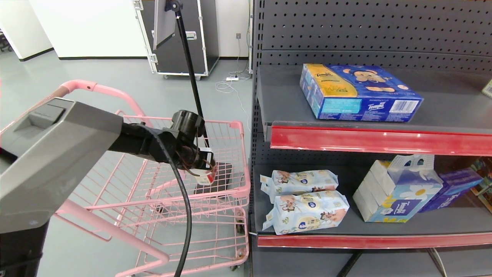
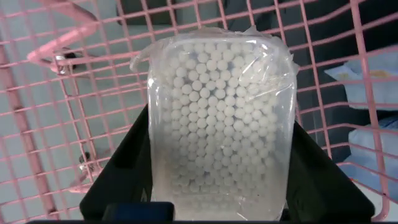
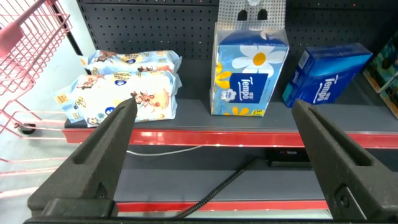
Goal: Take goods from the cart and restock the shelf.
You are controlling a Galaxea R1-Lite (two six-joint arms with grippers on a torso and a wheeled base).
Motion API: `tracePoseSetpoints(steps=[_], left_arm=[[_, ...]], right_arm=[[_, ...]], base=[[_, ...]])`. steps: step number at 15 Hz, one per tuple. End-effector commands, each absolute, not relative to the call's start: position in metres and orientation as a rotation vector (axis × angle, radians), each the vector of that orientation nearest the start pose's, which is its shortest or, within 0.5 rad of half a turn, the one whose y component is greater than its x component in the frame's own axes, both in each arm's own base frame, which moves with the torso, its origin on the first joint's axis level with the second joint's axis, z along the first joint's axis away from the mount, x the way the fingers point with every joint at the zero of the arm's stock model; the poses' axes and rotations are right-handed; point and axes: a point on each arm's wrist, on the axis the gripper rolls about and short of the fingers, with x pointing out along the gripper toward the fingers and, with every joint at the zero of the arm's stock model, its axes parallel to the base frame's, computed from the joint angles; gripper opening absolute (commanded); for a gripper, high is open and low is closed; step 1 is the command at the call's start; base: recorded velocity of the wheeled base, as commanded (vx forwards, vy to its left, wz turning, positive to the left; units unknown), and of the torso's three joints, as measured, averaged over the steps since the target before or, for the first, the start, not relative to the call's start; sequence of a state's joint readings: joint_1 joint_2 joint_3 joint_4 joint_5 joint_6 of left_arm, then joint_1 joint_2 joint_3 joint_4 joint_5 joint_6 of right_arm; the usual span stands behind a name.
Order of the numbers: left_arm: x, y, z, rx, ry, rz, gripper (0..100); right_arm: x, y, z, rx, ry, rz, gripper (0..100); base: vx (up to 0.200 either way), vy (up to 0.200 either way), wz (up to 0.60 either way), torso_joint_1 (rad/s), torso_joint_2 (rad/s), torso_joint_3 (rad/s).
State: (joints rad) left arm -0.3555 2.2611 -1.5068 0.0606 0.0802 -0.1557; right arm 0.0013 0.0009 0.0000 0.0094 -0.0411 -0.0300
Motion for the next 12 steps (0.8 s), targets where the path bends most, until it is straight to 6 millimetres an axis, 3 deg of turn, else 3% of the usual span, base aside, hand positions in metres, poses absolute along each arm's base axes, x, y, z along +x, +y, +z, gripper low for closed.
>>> tracePoseSetpoints(steps=[1, 3, 7, 9, 10, 11, 12], left_arm=[[0.403, -0.127, 0.151, -0.015, 0.687, -0.169, 0], [0.388, -0.112, 0.182, -0.037, 0.626, -0.154, 0], [0.318, -0.080, 0.256, -0.082, 0.461, -0.153, 0], [0.268, -0.057, 0.281, -0.103, 0.385, -0.134, 0], [0.253, -0.050, 0.284, -0.108, 0.370, -0.123, 0], [0.223, -0.038, 0.285, -0.117, 0.345, -0.107, 0], [0.174, -0.024, 0.282, -0.130, 0.304, -0.099, 0]], right_arm=[[-0.023, -0.001, 0.075, -0.031, 0.011, -0.040, 100], [-0.023, -0.001, 0.075, -0.031, 0.011, -0.040, 100], [-0.023, -0.001, 0.075, -0.031, 0.011, -0.040, 100], [-0.023, -0.001, 0.075, -0.031, 0.011, -0.041, 100], [-0.023, -0.001, 0.075, -0.031, 0.011, -0.040, 100], [-0.023, -0.001, 0.075, -0.031, 0.011, -0.040, 100], [-0.023, -0.001, 0.075, -0.031, 0.011, -0.040, 100]], base=[[0.000, 0.000, 0.00, 0.000, 0.00, 0.000], [0.000, 0.000, 0.00, 0.000, 0.00, 0.000], [0.000, 0.000, 0.00, 0.000, 0.00, 0.000], [0.000, 0.000, 0.00, 0.000, 0.00, 0.000], [0.000, 0.000, 0.00, 0.000, 0.00, 0.000], [0.000, 0.000, 0.00, 0.000, 0.00, 0.000], [0.000, 0.000, 0.00, 0.000, 0.00, 0.000]])
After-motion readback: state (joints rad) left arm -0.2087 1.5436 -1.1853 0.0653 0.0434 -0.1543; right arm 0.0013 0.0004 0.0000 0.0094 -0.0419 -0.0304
